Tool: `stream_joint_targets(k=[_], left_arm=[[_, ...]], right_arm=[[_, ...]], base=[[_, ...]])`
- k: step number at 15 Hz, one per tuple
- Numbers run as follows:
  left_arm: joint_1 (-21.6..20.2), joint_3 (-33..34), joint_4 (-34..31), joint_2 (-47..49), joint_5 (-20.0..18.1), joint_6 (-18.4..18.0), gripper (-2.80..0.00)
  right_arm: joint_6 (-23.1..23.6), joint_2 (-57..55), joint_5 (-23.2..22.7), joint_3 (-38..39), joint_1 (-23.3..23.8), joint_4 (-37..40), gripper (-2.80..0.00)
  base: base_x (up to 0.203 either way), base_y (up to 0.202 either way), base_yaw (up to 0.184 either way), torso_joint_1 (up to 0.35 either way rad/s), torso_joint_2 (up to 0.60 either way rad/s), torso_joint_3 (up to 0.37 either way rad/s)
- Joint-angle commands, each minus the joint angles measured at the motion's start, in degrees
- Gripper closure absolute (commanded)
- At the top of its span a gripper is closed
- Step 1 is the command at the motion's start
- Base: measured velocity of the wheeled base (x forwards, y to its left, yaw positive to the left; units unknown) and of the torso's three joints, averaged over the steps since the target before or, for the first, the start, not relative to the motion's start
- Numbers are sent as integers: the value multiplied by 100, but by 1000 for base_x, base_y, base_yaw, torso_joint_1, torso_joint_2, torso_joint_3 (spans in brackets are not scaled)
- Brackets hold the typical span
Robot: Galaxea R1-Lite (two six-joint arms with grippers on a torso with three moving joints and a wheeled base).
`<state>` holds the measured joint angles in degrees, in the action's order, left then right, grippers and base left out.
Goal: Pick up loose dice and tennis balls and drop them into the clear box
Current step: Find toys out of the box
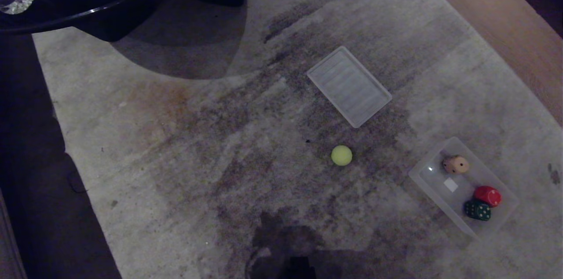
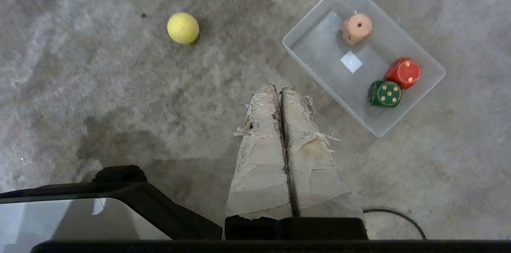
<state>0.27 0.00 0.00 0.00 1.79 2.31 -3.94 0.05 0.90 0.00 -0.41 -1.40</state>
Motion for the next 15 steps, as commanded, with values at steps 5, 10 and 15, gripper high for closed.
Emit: stream_joint_targets(k=[5,10,15], left_arm=[[0,9,0,9,-3,-3,0],[0,9,-9,9,-30,-47,0],[0,9,-7,9,-27,-35,0]], right_arm=[[-2,-5,-2,44,-2,0,0],[-2,-5,-2,44,-2,0,0],[-2,-5,-2,44,-2,0,0]], base=[[0,0,0,2,-1,-200],[0,0,0,4,4,-118],[0,0,0,0,0,0]])
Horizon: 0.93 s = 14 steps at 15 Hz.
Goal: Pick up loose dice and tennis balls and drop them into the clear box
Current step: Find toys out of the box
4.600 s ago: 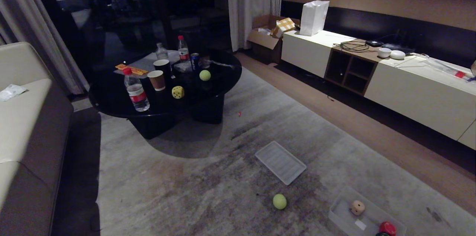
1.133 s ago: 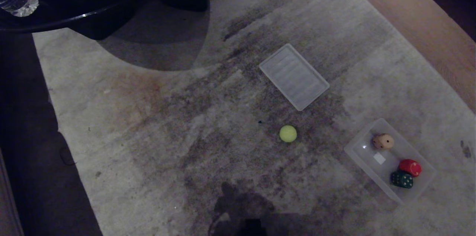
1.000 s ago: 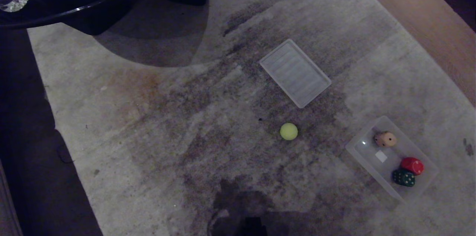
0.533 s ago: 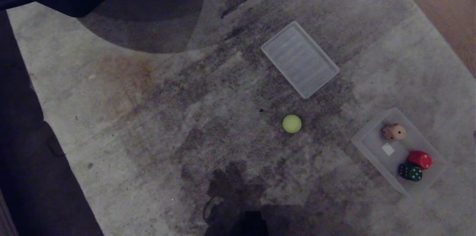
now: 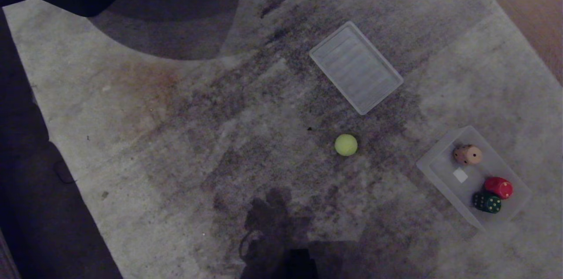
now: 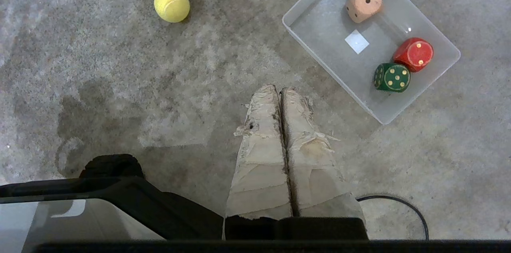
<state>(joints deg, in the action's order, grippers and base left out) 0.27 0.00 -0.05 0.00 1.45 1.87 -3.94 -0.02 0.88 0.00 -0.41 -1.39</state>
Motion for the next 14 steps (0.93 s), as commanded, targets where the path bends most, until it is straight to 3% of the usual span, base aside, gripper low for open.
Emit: stream_joint_targets(k=[1,14], left_arm=[[0,9,5,9,13,16,0],[0,9,4,9,-4,-28,0]], right_arm=[[16,2,-9,44,-2,-2,0],[279,2,-87,-26,-2,217,0]], base=[[0,0,0,0,0,0],[0,0,0,0,0,0]])
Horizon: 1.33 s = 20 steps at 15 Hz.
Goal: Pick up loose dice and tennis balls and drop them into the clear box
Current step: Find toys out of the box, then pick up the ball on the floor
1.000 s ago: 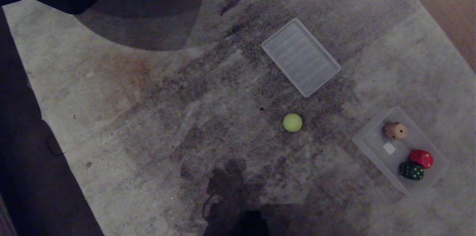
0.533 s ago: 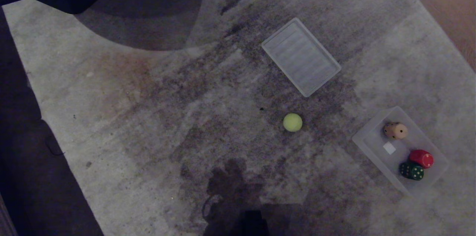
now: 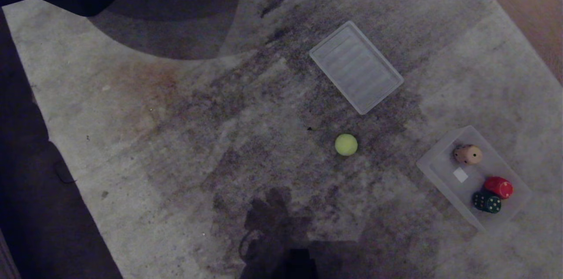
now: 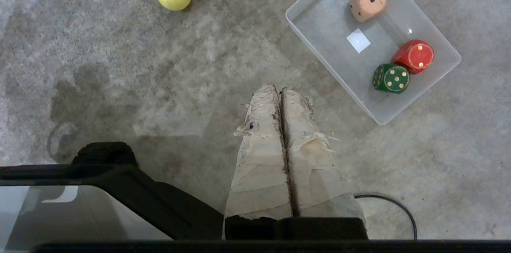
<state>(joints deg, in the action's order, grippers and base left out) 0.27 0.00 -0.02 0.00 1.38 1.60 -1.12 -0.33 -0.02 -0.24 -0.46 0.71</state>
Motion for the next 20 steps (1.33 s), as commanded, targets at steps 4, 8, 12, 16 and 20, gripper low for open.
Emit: stream_joint_targets(k=[4,8,12,16,20], left_arm=[[0,9,-6,9,20,-1,0],[0,9,-6,9,12,6,0],[0,9,-6,9,3,7,0],[0,9,2,9,47,95,0],[0,9,2,9,47,95,0]], right_arm=[[-8,33,11,7,2,0,0],[-2,33,11,7,2,0,0],[-11,33,12,7,-3,0,0],[-11,33,52,-19,2,26,0],[-12,-505,96,-1116,36,650,0]], base=[[-73,0,1,-2,-1,1],[-182,0,-1,2,2,3],[-126,0,1,2,2,3],[0,0,0,0,0,0],[0,0,0,0,0,0]])
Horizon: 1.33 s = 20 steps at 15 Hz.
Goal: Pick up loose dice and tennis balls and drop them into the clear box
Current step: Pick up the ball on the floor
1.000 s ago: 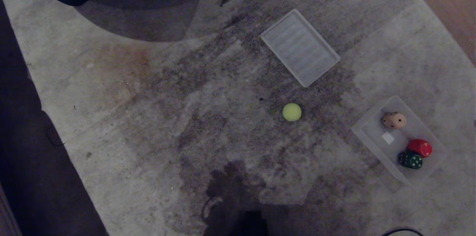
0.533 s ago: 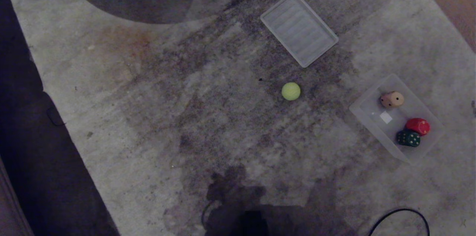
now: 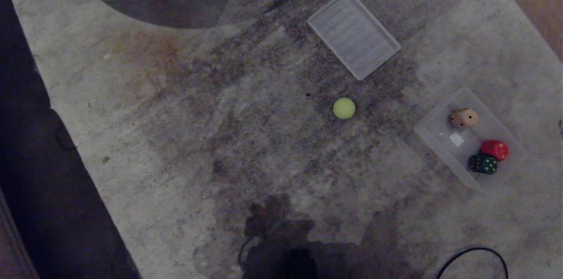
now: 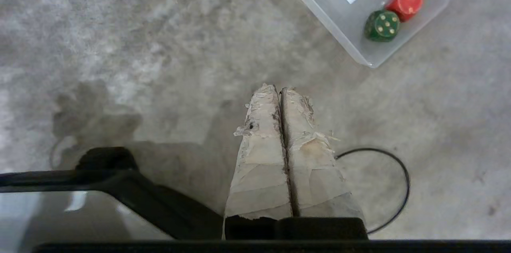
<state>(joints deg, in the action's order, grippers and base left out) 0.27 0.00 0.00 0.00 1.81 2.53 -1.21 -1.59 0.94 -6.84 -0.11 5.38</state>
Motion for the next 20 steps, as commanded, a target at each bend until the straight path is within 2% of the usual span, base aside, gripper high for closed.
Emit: stream_joint_targets(k=[1,5,7,10,12,14,17,20], left_arm=[[0,9,0,9,4,2,0],[0,9,0,9,4,2,0],[0,9,0,9,4,2,0],[0,9,0,9,4,2,0],[0,9,0,9,4,2,0],[0,9,0,9,4,2,0],[0,9,0,9,4,2,0],[0,9,0,9,4,2,0]], right_arm=[[-6,-786,-9,-745,1,342,0],[-27,-2109,-37,-1397,-3,529,0],[-384,-2329,-41,-1437,-24,552,0],[-459,-2358,-56,-1301,-25,555,0],[-524,-2760,-175,-1291,-30,545,0],[-886,-3549,-264,-1381,-55,425,0],[-1157,-5010,-403,-1492,-125,-445,0],[-1244,-6528,-736,-1767,-258,-1434,0]], base=[[0,0,0,0,0,0],[0,0,0,0,0,0],[0,0,0,0,0,0],[0,0,0,0,0,0],[0,0,0,0,0,0],[0,0,0,0,0,0],[0,0,0,0,0,0],[0,0,0,0,0,0]])
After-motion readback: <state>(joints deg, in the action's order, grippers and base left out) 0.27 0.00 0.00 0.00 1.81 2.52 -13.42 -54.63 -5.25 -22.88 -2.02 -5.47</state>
